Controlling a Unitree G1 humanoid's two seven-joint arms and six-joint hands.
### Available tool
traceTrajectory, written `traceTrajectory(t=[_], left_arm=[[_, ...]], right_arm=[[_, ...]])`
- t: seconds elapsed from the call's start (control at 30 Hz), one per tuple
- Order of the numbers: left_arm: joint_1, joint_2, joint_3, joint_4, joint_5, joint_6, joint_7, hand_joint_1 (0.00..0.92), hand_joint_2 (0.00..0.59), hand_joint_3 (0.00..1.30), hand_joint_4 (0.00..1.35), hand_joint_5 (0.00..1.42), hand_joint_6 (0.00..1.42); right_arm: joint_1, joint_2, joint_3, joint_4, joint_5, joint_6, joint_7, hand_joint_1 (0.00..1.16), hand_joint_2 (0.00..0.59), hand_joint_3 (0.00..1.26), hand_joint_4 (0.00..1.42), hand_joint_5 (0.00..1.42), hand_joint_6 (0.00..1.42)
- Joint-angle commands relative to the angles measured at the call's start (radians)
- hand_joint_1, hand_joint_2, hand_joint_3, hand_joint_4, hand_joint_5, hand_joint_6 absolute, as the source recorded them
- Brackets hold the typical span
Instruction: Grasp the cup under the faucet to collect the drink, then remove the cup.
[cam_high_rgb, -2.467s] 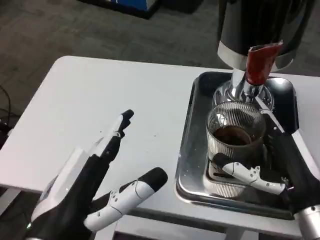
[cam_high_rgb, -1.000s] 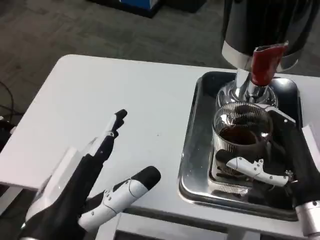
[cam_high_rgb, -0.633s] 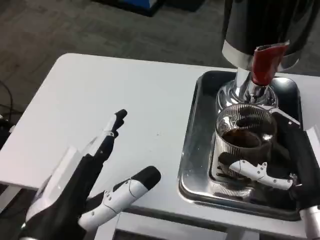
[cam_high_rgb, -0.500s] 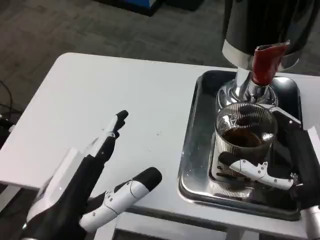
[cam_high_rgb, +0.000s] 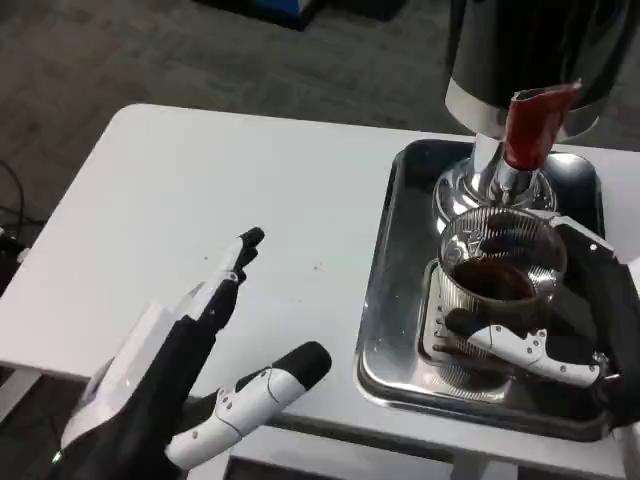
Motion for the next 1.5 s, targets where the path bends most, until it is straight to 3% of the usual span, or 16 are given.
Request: traceTrajectory(t=[0.03, 0.33, 0.8, 1.3, 1.5], left_arm=[[0.003, 0.000, -0.003, -0.021, 0.006, -0.002, 0.003, 0.000, 0.052, 0.01, 0.00, 0.05, 0.00], [0.002, 0.004, -0.017, -0.062, 0.017, -0.002, -0.003, 0.000, 0.052, 0.01, 0.00, 0.05, 0.00], [-0.013, 0.039, -0.010, -0.125, 0.041, 0.005, -0.040, 0.000, 0.052, 0.01, 0.00, 0.05, 0.00], [-0.056, 0.057, -0.008, -0.157, 0.053, 0.033, -0.083, 0.000, 0.051, 0.02, 0.00, 0.05, 0.00], [-0.043, 0.061, 0.006, -0.173, 0.052, 0.033, -0.089, 0.000, 0.052, 0.02, 0.00, 0.05, 0.00]], right_arm=[[0.025, 0.003, -0.016, -0.057, 0.036, -0.015, 0.008, 0.86, 0.160, 0.59, 0.62, 0.71, 0.60], [0.091, -0.002, -0.046, -0.149, 0.077, 0.003, 0.038, 0.86, 0.160, 0.59, 0.62, 0.71, 0.60], [0.285, 0.018, -0.063, -0.462, 0.171, 0.073, 0.126, 0.86, 0.161, 0.59, 0.62, 0.71, 0.60], [0.375, 0.063, 0.029, -0.636, 0.171, 0.131, 0.197, 0.86, 0.163, 0.59, 0.62, 0.72, 0.60], [0.405, 0.065, 0.037, -0.682, 0.176, 0.150, 0.210, 0.86, 0.167, 0.59, 0.62, 0.72, 0.60]])
